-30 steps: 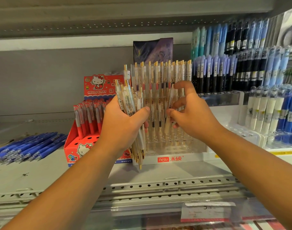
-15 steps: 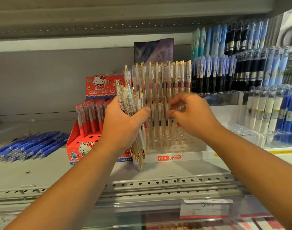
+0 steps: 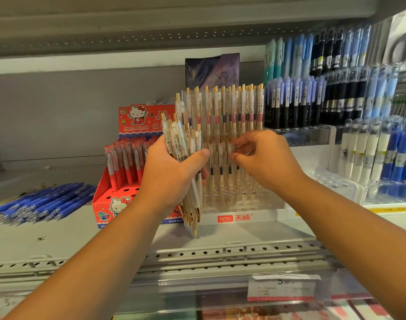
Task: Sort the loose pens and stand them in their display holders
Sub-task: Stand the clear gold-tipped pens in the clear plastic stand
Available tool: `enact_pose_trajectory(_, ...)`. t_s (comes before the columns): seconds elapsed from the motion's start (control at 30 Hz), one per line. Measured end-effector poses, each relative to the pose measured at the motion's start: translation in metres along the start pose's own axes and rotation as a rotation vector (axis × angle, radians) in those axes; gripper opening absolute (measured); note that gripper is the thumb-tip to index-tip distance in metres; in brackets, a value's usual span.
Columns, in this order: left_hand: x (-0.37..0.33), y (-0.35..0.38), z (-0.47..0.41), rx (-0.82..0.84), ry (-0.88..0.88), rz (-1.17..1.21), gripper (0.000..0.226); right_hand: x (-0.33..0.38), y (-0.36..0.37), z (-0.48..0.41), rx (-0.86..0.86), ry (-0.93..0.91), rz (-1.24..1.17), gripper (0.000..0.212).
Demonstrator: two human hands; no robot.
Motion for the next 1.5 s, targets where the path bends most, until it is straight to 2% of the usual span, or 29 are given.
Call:
enact_pose_trajectory(0.23, 0.003, -0.001, 0.0, 0.002, -0.015, -0.004, 0.016, -0.006, 0.004, 0.005, 0.067, 0.057, 0.085, 0.011)
enact_pose_trajectory(0.33, 0.005, 0.0, 0.0, 0.0, -0.036, 0.025, 0.022, -0.004, -0.001, 0.007, 0.024, 0.054, 0.079, 0.006)
enact_pose_trajectory(0.43, 0.007, 0.002, -0.001, 0.02, -0.047, 0.061, 0.027, 0.016, -0.008, 0.011, -0.044, -0.066, -0.134, 0.004)
enact_pose_trajectory(0.5, 0.007, 0.004, -0.001, 0.038, -0.044, 0.08, 0.03, 0.036, -0.004, 0.015, 0.04, -0.163, -0.412, 0.007)
enact_pose_trajectory(0.6, 0.006, 0.007, -0.002, 0.066, -0.033, 0.086, 0.033, 0.045, 0.007, 0.017, 0.162, -0.116, -0.689, 0.016)
enact_pose_trajectory(0.7, 0.005, 0.012, -0.001, 0.111, -0.024, 0.09, 0.033, 0.042, 0.015, 0.014, 0.204, -0.029, -0.721, 0.02)
enact_pose_trajectory(0.87, 0.006, 0.018, 0.0, 0.15, -0.038, 0.137, 0.034, 0.035, 0.018, 0.013, 0.231, 0.041, -0.858, 0.011)
enact_pose_trajectory(1.1, 0.003, 0.013, -0.002, 0.119, -0.001, 0.161, 0.035, 0.032, 0.017, 0.013, 0.267, 0.091, -0.995, 0.009)
enact_pose_trajectory(1.3, 0.013, 0.006, -0.003, 0.049, -0.076, 0.193, 0.03, 0.018, 0.003, 0.008, 0.104, 0.19, -1.145, 0.01)
enact_pose_trajectory(1.4, 0.016, 0.005, -0.003, 0.047, -0.085, 0.163, 0.03, 0.007, -0.013, 0.004, -0.038, 0.175, -1.016, 0.01)
enact_pose_trajectory(1.5, 0.017, 0.005, -0.003, 0.049, -0.083, 0.155, 0.029, 0.001, -0.029, 0.003, -0.178, 0.099, -0.771, 0.012)
Point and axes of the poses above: each hand's wrist, its own z-axis away from the middle knuckle, its own y-axis out of the palm, x = y × z, the point moved 9 cm from there along -z, towards the middle knuckle, and after that the axes turned 1 degree about -z, right-handed, at the moved point
